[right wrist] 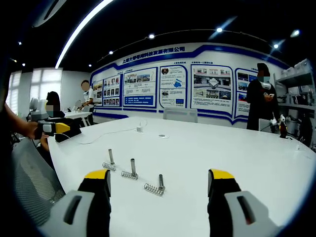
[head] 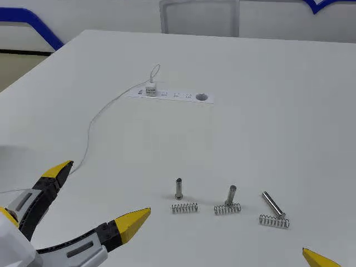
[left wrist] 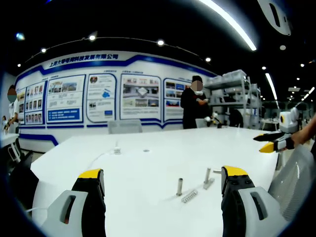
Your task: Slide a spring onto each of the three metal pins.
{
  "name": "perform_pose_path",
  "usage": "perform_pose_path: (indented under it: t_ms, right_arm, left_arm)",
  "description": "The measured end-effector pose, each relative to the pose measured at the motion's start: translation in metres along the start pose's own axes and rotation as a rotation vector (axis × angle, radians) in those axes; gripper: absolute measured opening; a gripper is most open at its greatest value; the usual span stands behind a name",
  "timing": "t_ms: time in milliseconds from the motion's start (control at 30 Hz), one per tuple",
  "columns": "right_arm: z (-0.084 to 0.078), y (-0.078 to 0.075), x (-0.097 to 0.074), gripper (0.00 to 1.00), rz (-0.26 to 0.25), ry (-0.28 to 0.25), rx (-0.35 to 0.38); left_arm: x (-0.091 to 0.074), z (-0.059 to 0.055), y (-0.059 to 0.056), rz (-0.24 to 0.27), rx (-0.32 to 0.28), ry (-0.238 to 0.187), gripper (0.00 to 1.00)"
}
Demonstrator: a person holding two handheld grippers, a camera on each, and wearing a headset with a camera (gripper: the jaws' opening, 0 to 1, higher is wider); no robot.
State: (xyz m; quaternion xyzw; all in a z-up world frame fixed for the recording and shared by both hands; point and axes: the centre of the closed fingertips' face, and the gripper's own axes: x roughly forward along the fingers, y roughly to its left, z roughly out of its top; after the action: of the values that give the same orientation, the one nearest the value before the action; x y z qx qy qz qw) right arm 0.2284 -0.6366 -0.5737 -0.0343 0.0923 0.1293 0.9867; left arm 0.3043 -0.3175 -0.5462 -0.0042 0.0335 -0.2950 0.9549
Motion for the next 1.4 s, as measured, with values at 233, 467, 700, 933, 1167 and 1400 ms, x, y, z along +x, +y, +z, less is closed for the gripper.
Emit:
perform_pose_path:
  t_ms: [233,467,700,933,1167,1400]
  right_arm:
    - [-0.002,0.0,0.0,0.8,0.004,0.008,-0.006]
    - [-0.002,-0.004,-0.002,0.75,-0.017,0.014,-0.033]
    - [-0.009,-0.002,-0.001,0.75,-0.007,0.073,-0.057]
    - [-0.008,-0.013,0.006,0.68,-0.003,0.114,-0.046]
    - [-0.001,-0.012,0.021,0.65,0.021,0.123,-0.003]
    - [-0.011,-0.005,0.039,0.58,0.076,0.2,0.0]
  left_arm:
    - [0.0,-0.002,-0.002,-0.007,0.009,0.01,1.0]
    - [0.002,-0.01,-0.009,-0.038,0.007,0.047,1.0]
    - [0.002,-0.014,-0.012,-0.053,0.017,0.064,1.0]
    - [0.001,-0.013,-0.009,-0.04,0.011,0.063,0.98]
    - [0.002,-0.016,-0.011,-0.051,0.022,0.081,0.98]
    - [0.001,-0.017,-0.016,-0.076,0.063,0.092,0.88]
